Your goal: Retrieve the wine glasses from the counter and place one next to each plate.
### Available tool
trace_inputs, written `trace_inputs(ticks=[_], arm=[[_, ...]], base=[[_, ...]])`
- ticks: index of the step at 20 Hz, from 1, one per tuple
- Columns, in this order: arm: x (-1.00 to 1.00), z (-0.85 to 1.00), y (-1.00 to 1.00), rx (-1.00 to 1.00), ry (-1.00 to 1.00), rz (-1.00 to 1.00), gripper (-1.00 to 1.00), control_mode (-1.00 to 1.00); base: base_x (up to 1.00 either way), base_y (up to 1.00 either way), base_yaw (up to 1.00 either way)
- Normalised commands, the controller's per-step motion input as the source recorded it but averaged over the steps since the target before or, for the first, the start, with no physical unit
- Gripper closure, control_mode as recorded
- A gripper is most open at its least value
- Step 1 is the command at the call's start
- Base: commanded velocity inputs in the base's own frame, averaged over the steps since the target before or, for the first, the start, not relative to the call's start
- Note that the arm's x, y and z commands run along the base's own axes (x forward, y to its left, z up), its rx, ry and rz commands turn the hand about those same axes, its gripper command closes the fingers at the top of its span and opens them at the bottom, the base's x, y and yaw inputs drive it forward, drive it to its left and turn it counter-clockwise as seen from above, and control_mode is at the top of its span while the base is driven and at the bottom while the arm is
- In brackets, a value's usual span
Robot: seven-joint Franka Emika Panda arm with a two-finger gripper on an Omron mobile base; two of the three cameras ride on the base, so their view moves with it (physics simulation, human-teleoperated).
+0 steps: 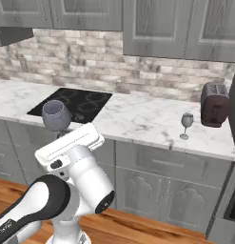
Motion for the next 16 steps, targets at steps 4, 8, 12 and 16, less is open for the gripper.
trace_inputs(ticks=[4, 8, 12, 16], arm=[[0.00, 0.00, 0.00, 0.00, 0.00, 0.00, 1.00, 1.00], [0.00, 0.00, 0.00, 0.00, 0.00, 0.00, 1.00, 1.00], [0.00, 0.00, 0.00, 0.00, 0.00, 0.00, 1.00, 1.00], [0.00, 0.00, 0.00, 0.00, 0.00, 0.00, 1.00, 1.00]], base=[[0.00, 0.00, 1.00], [0.00, 0.00, 1.00], [0.00, 0.00, 1.00], [0.00, 0.00, 1.00]])
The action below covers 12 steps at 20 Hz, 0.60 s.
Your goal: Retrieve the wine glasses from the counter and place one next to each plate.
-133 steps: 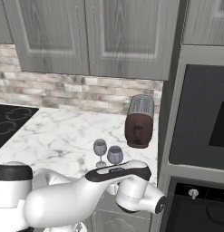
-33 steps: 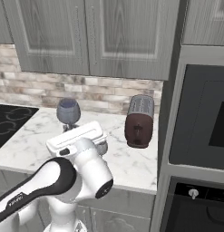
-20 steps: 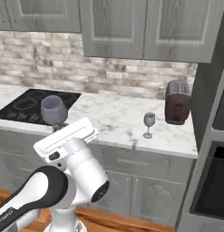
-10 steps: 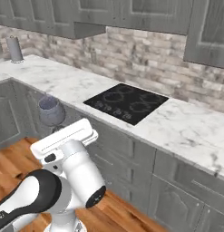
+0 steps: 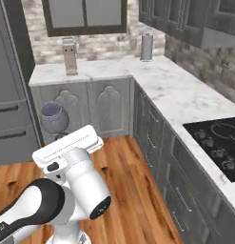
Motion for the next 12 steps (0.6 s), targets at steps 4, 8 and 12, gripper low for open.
trace_inputs(ticks=[4, 8, 12], arm=[[0.00, 0.00, 0.00, 0.00, 0.00, 0.00, 1.00, 1.00], [0.00, 0.00, 0.00, 0.00, 0.00, 0.00, 1.00, 1.00], [0.00, 0.00, 0.00, 0.00, 0.00, 0.00, 1.00, 1.00]], base=[[0.00, 0.00, 1.00], [0.00, 0.00, 1.00], [0.00, 0.00, 1.00]])
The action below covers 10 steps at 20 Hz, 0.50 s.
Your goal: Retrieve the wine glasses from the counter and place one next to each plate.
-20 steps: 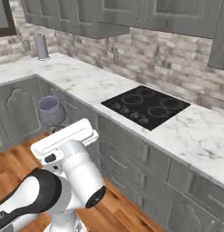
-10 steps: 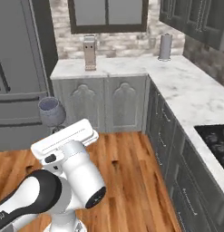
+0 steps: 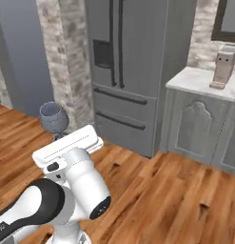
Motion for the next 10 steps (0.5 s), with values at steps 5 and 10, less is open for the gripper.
trace_inputs(ticks=[5, 10], arm=[[0.00, 0.00, 0.00, 0.00, 0.00, 0.00, 1.00, 1.00], [0.00, 0.00, 0.00, 0.00, 0.00, 0.00, 1.00, 1.00]], base=[[0.00, 0.00, 1.00], [0.00, 0.00, 1.00]])
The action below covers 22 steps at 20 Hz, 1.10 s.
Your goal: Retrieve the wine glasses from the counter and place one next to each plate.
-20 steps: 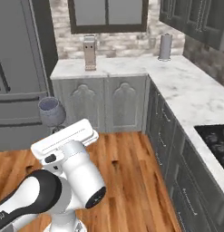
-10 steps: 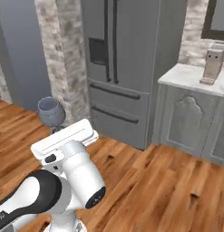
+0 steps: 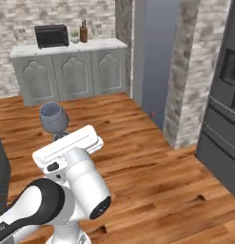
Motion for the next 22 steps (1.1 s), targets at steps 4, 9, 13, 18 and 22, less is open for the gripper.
trace_inputs(ticks=[4, 9, 13, 18, 22], arm=[[0.00, 0.00, 0.00, 0.00, 0.00, 0.00, 1.00, 1.00], [0.00, 0.00, 0.00, 0.00, 0.00, 0.00, 1.00, 1.00], [0.00, 0.00, 0.00, 0.00, 0.00, 0.00, 1.00, 1.00], [0.00, 0.00, 0.00, 0.00, 0.00, 0.00, 1.00, 1.00], [0.00, 0.00, 0.00, 0.00, 0.00, 0.00, 1.00, 1.00]], base=[[0.00, 0.00, 1.00], [0.01, 0.00, 1.00], [0.05, -0.04, 0.99], [0.04, -0.64, 0.74], [0.18, -0.98, 0.51]])
